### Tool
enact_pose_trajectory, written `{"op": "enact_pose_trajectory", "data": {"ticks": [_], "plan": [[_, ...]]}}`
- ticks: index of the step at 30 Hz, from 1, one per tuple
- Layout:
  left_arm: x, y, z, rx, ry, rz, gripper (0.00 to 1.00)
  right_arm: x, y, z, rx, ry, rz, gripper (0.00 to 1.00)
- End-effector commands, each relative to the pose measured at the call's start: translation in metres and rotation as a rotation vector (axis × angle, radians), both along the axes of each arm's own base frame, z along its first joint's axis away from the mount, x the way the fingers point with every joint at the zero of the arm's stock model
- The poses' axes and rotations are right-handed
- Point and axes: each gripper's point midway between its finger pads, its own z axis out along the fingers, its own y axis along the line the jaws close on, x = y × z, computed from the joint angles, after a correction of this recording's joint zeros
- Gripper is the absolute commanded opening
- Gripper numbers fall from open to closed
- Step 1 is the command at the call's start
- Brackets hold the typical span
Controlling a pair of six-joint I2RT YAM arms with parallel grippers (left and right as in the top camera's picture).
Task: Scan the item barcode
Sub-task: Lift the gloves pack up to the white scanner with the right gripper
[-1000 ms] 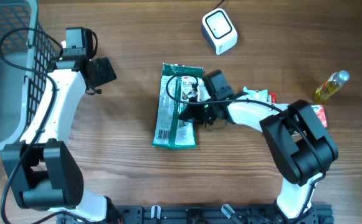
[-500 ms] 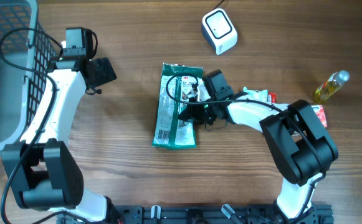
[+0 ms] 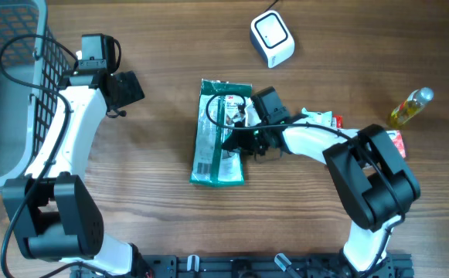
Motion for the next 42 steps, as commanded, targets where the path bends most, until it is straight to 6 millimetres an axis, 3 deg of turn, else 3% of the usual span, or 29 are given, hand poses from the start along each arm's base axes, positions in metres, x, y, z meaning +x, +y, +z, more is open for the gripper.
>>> {"op": "enact_pose_trajectory", "data": {"ticks": [1, 9, 12, 13, 16, 18, 24, 28, 30, 36, 42], "plan": [[0.001, 0.004, 0.004, 0.018, -0.008, 0.011, 1.00, 0.001, -0.007, 0.050, -0.016, -0.157, 0.031, 0.04], [0.001, 0.004, 0.004, 0.018, -0.007, 0.011, 1.00, 0.000, -0.046, 0.184, -0.122, -0.493, 0.017, 0.04], [0.001, 0.004, 0.004, 0.018, -0.008, 0.011, 1.00, 0.004, -0.056, 0.244, -0.201, -0.570, 0.060, 0.04], [0.001, 0.004, 0.004, 0.018, -0.007, 0.011, 1.00, 0.009, -0.059, 0.276, -0.240, -0.613, 0.094, 0.04], [0.001, 0.004, 0.004, 0.018, -0.007, 0.011, 1.00, 0.027, -0.064, 0.304, -0.340, -0.659, 0.133, 0.04], [0.001, 0.004, 0.004, 0.018, -0.007, 0.010, 1.00, 0.051, -0.066, 0.296, -0.450, -0.662, 0.186, 0.04], [0.001, 0.004, 0.004, 0.018, -0.007, 0.010, 1.00, 0.140, -0.086, 0.230, -0.859, -0.781, 0.297, 0.04], [0.001, 0.004, 0.004, 0.018, -0.007, 0.011, 1.00, 0.198, -0.108, 0.225, -1.149, -0.899, 0.204, 0.04], [0.001, 0.004, 0.004, 0.018, -0.007, 0.011, 1.00, 0.217, -0.112, 0.228, -1.244, -0.959, 0.207, 0.04], [0.001, 0.004, 0.004, 0.018, -0.007, 0.010, 1.00, 0.265, -0.107, 0.232, -1.431, -1.114, 0.193, 0.04], [0.001, 0.004, 0.004, 0.018, -0.008, 0.011, 1.00, 0.305, -0.092, 0.203, -1.514, -1.228, 0.197, 0.04]]}}
